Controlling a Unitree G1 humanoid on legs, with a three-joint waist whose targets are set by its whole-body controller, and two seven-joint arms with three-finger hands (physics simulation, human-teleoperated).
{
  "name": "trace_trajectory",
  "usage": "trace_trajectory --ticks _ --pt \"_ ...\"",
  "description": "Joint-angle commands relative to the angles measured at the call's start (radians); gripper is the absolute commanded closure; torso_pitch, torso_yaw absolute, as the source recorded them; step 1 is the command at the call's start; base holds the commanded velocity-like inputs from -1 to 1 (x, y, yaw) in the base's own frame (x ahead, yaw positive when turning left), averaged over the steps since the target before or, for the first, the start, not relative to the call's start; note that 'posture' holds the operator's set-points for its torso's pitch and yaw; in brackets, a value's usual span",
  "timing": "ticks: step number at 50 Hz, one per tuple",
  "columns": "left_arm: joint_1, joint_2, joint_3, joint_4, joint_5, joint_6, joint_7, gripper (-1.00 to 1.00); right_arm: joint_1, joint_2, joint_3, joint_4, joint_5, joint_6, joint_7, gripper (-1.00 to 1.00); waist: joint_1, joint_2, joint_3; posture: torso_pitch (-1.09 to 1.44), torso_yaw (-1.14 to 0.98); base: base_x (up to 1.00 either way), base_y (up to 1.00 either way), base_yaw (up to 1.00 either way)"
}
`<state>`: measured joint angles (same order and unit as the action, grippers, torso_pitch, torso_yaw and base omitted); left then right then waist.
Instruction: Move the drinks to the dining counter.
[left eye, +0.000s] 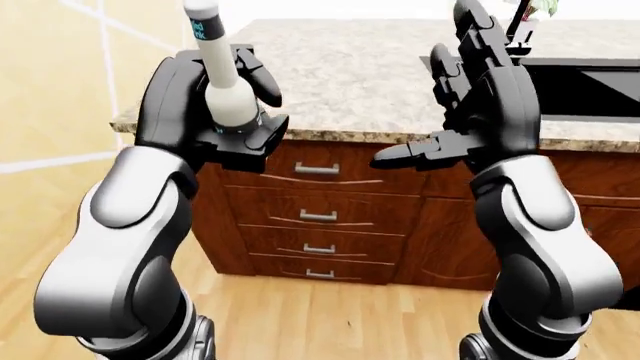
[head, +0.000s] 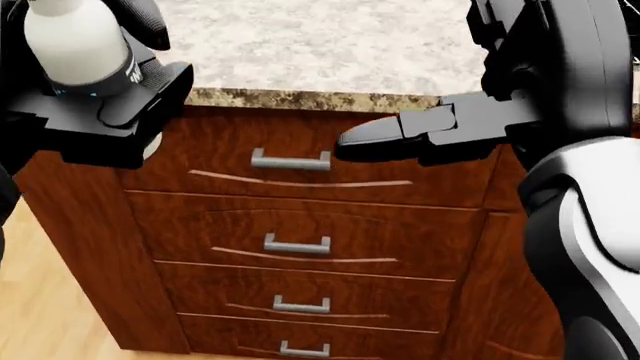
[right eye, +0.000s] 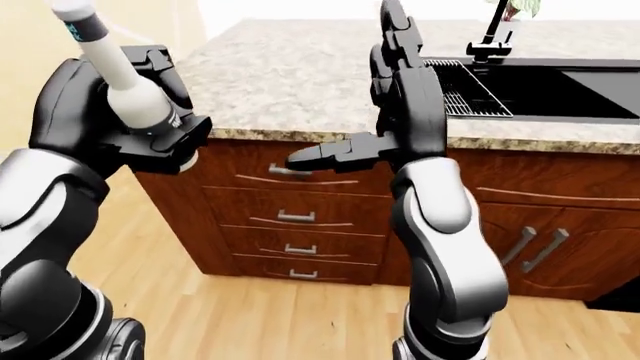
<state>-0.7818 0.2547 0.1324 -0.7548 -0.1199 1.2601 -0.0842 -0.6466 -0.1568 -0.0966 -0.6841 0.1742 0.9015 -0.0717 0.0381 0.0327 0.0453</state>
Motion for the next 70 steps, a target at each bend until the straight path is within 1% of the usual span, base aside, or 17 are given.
trace_trajectory --ticks 1,4,7,8,9,11,12,16,18,19,20,29,32,34,39,52,70 --pt "-0.016 0.002 0.005 -0.011 0.004 -0.039 0.002 1.0 -0.023 -0.005 -0.007 -0.015 -0.005 -0.03 -0.003 -1.0 0.002 0.005 -0.004 0.0 0.0 0.83 0.0 0.0" --pt "-0.016 -0.001 0.004 -0.01 0.006 -0.039 0.002 1.0 -0.025 -0.006 -0.008 -0.013 -0.006 -0.031 -0.002 -1.0 0.009 -0.016 -0.023 0.0 0.0 0.83 0.0 0.0" --pt "-0.021 0.001 0.003 -0.011 0.006 -0.035 0.001 1.0 -0.027 -0.006 -0.009 -0.014 -0.006 -0.027 -0.005 -1.0 -0.005 -0.091 -0.042 0.0 0.0 0.83 0.0 0.0" --pt "-0.02 0.001 0.003 -0.01 0.007 -0.037 0.0 1.0 -0.025 -0.005 -0.01 -0.008 -0.006 -0.035 -0.004 -1.0 -0.009 -0.072 -0.004 0.0 0.0 0.83 0.0 0.0" --pt "-0.022 0.001 0.004 -0.011 0.007 -0.035 0.0 1.0 -0.03 -0.005 -0.011 -0.01 -0.005 -0.028 -0.007 -1.0 -0.003 -0.089 0.028 0.0 0.0 0.63 0.0 0.0" --pt "-0.026 0.002 0.006 -0.016 0.007 -0.028 0.0 1.0 -0.029 -0.003 -0.014 -0.012 0.001 -0.02 -0.009 -1.0 -0.016 -0.104 -0.007 0.0 0.0 0.08 0.0 0.0" --pt "-0.026 0.002 0.006 -0.019 0.006 -0.024 -0.001 1.0 -0.029 -0.002 -0.014 -0.013 0.004 -0.018 -0.011 -1.0 -0.014 -0.106 0.0 0.0 0.0 0.0 0.0 0.0" --pt "-0.027 0.005 0.01 -0.018 0.005 -0.024 -0.004 1.0 -0.028 -0.003 -0.007 -0.006 0.002 -0.018 -0.016 -1.0 -0.025 -0.075 0.022 0.0 0.0 0.0 0.0 0.0" --pt "-0.029 0.006 0.012 -0.017 0.004 -0.024 -0.005 1.0 -0.028 -0.002 -0.004 -0.008 0.0 -0.016 -0.018 -1.0 -0.02 -0.018 -0.001 0.0 0.0 0.0 0.0 0.0" --pt "-0.029 0.006 0.011 -0.016 0.004 -0.025 -0.005 1.0 -0.028 -0.002 -0.003 -0.007 -0.001 -0.017 -0.018 -1.0 -0.01 0.036 -0.014 0.0 0.0 0.0 0.0 0.0" --pt "-0.03 0.007 0.012 -0.016 0.003 -0.024 -0.005 1.0 -0.03 -0.002 -0.004 -0.005 -0.001 -0.018 -0.017 -1.0 -0.026 -0.005 0.004 0.0 0.0 0.0 0.0 0.0" --pt "-0.043 0.01 0.014 -0.019 -0.001 -0.01 -0.003 1.0 -0.034 -0.004 -0.006 -0.005 -0.001 -0.018 -0.015 -1.0 -0.017 -0.013 0.029 0.0 0.0 0.0 0.0 0.0" --pt "-0.038 0.011 0.016 -0.023 -0.002 -0.01 -0.002 1.0 -0.034 -0.003 -0.005 -0.01 -0.001 -0.015 -0.016 -1.0 -0.01 -0.09 0.0 0.0 0.0 0.0 0.0 0.0" --pt "-0.032 0.01 0.015 -0.025 -0.003 -0.013 -0.002 1.0 -0.031 -0.002 -0.004 -0.01 -0.002 -0.017 -0.016 -1.0 -0.015 -0.057 0.001 0.0 0.0 0.0 0.0 0.0" --pt "0.007 -0.006 -0.022 -0.007 0.017 -0.064 0.006 1.0 -0.04 -0.001 -0.004 -0.018 0.0 -0.002 -0.016 -1.0 -0.033 -0.032 -0.026 0.0 0.0 0.0 0.0 0.0" --pt "0.025 -0.08 -0.098 0.077 0.122 -0.148 -0.023 1.0 -0.052 -0.012 -0.018 -0.026 0.021 0.013 -0.028 -1.0 -0.034 -0.044 -0.032 0.0 0.0 0.0 0.0 0.0" --pt "0.049 -0.134 -0.109 0.273 0.219 -0.311 -0.07 1.0 -0.043 -0.009 -0.008 -0.022 0.012 -0.005 -0.028 -1.0 -0.026 -0.054 -0.023 0.0 0.0 0.0 0.0 0.0"
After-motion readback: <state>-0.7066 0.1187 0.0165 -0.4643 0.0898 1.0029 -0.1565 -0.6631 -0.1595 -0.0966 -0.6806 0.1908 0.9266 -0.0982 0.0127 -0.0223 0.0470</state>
